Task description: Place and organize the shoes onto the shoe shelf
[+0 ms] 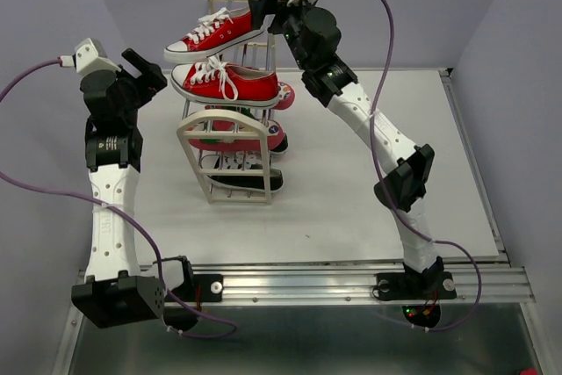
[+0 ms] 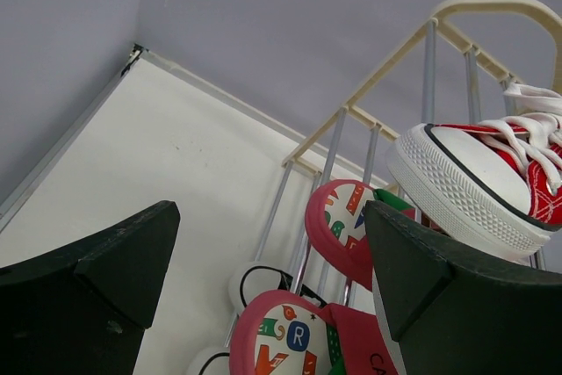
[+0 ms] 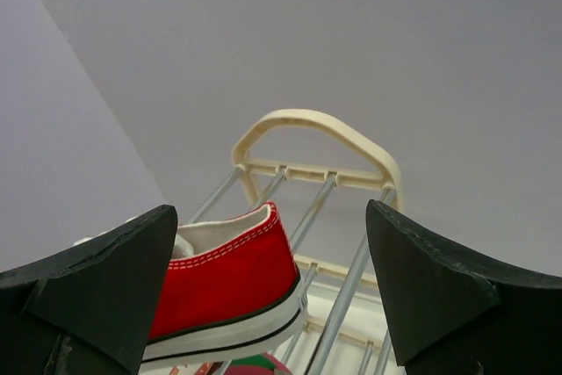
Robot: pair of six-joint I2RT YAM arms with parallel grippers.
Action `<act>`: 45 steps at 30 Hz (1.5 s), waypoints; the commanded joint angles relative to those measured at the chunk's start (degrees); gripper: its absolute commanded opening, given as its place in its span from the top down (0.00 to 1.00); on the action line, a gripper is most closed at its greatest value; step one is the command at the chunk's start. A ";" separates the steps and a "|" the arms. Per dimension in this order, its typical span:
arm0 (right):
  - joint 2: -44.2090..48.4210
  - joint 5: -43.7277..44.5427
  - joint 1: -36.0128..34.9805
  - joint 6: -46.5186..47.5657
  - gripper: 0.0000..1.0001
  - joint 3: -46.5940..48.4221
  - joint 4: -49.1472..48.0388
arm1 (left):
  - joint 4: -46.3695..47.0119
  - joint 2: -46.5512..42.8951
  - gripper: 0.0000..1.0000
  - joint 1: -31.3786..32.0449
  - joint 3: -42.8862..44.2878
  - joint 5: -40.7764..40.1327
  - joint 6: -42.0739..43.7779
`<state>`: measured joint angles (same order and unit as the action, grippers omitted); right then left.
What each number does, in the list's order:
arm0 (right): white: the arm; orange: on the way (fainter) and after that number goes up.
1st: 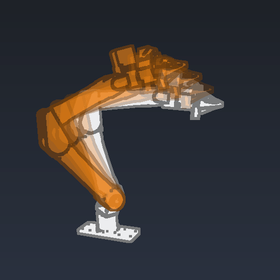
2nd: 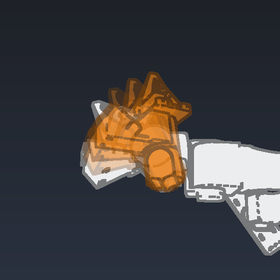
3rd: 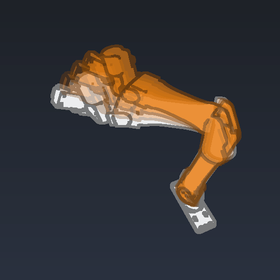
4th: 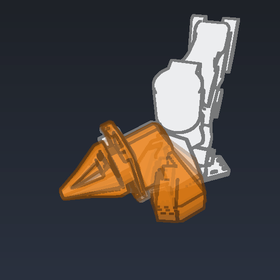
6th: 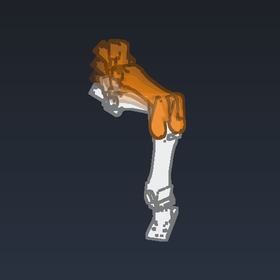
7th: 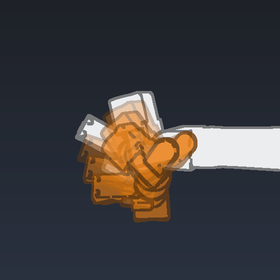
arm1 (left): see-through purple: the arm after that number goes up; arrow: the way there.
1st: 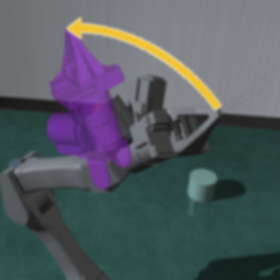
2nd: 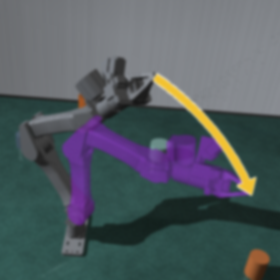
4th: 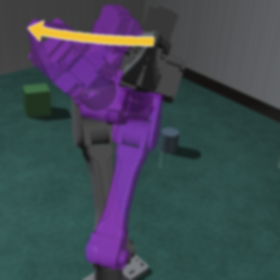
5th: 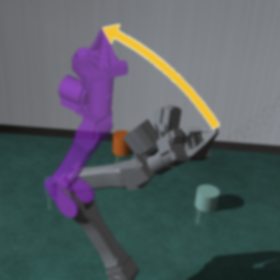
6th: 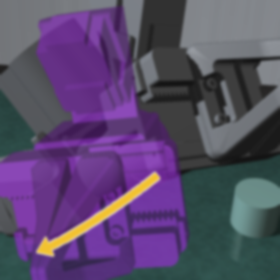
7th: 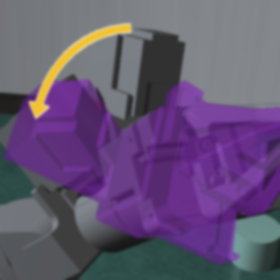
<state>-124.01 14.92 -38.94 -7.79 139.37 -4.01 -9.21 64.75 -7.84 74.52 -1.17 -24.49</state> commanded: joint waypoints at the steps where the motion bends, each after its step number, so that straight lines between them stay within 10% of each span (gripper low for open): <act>1: -2.99 -1.56 0.44 -1.52 0.07 3.18 -7.59 | 3.24 0.37 0.01 0.28 3.44 3.01 1.02; 9: -6.95 -1.02 2.28 -3.19 0.12 5.82 -9.08 | 4.20 2.92 0.01 0.37 4.40 6.18 1.99; 23: -3.09 -11.49 3.34 -4.69 0.99 0.99 -10.66 | 5.43 7.84 0.01 0.89 7.56 7.59 3.48; 40: 5.96 -12.45 3.34 1.55 0.99 -5.24 -13.31 | 4.55 10.92 0.01 1.07 10.73 7.41 3.75; 45: 13.41 -14.39 2.82 -0.55 0.99 -21.04 -15.66 | 4.47 11.98 0.01 1.42 11.35 7.50 3.49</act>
<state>-118.34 3.38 -35.97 -7.33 125.91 -12.58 -6.98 76.55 -6.92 83.05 5.82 -21.50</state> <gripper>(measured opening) 0.079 0.989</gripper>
